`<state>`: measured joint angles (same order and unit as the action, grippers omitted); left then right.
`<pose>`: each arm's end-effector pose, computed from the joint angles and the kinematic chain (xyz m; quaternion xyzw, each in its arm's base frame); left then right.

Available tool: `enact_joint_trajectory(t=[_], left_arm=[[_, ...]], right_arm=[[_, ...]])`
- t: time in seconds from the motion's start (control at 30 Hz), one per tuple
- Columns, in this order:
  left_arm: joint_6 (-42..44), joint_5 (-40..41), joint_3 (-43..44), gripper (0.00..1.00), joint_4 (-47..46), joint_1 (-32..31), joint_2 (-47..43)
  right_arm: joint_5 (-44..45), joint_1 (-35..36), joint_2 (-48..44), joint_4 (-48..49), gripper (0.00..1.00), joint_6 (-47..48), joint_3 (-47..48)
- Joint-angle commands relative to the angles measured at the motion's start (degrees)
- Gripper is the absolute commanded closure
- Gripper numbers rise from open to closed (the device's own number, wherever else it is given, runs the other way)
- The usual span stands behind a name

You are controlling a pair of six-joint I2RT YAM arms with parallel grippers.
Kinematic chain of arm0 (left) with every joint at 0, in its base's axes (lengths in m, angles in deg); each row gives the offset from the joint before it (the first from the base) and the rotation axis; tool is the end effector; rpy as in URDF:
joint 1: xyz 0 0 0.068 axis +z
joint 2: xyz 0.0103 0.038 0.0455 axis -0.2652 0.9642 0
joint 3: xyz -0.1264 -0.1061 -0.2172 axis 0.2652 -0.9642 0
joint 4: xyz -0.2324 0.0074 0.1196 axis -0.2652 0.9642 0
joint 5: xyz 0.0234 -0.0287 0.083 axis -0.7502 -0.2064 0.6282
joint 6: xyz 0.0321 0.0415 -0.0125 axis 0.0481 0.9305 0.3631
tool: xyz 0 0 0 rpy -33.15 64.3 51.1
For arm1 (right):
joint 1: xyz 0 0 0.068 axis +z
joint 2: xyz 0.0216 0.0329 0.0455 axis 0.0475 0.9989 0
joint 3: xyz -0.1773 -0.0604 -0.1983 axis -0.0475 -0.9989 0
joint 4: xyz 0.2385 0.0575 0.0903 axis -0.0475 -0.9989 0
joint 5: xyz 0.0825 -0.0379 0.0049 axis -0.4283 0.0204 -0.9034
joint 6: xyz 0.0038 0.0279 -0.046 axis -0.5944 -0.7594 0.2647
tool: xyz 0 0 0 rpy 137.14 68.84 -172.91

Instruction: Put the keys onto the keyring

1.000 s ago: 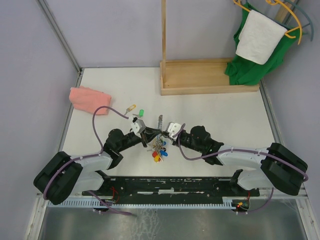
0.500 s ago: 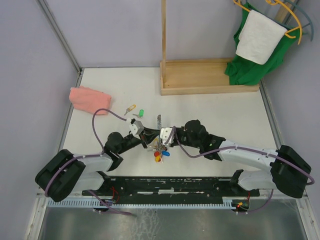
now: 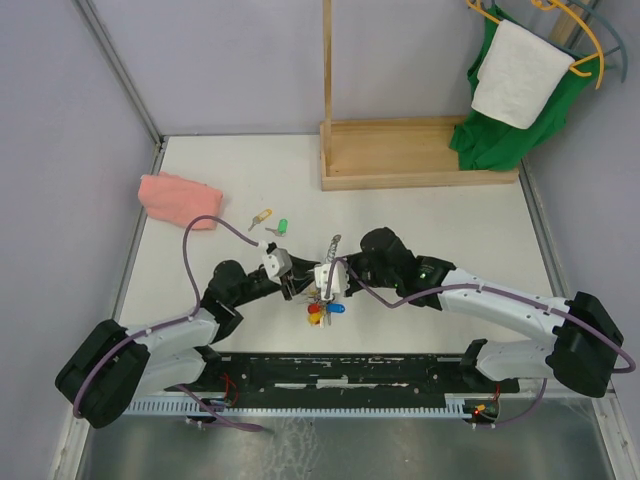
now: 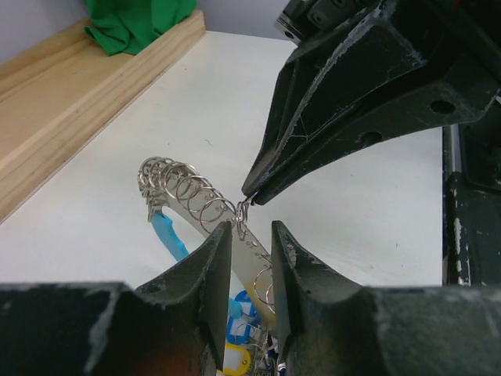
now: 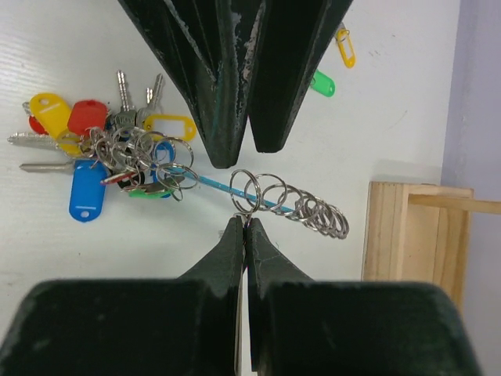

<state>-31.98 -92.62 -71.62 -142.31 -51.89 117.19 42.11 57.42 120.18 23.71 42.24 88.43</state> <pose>0.1507 -0.1340 0.2023 0.3926 0.5581 -0.3864 0.6205 0.1540 0.2279 0.2566 -0.7103 0.5167 0.1026 0.4669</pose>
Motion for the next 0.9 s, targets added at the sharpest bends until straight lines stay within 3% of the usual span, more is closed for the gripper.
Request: enact_joint_trajectory(t=[0.0, 0.2, 0.6, 0.87], left_arm=[[9.26, -6.46, 3.59, 0.66, 4.56, -0.32, 0.46], [17.53, -10.60, 5.58, 0.65, 10.30, -0.31, 0.83], [15.84, -12.41, 8.22, 0.67, 11.78, -0.31, 3.45], [12.93, -9.13, 9.79, 0.70, 13.30, -0.31, 5.10]], right_arm=[[-1.67, 0.09, -1.68, -3.26, 0.99, 4.67, 3.25], [-2.97, 0.36, -1.59, -4.09, 0.99, 6.03, 3.83], [-2.61, 0.78, -1.76, -4.54, 0.99, 6.87, 5.01], [-2.41, 1.19, -1.79, -4.56, 0.99, 7.07, 5.34]])
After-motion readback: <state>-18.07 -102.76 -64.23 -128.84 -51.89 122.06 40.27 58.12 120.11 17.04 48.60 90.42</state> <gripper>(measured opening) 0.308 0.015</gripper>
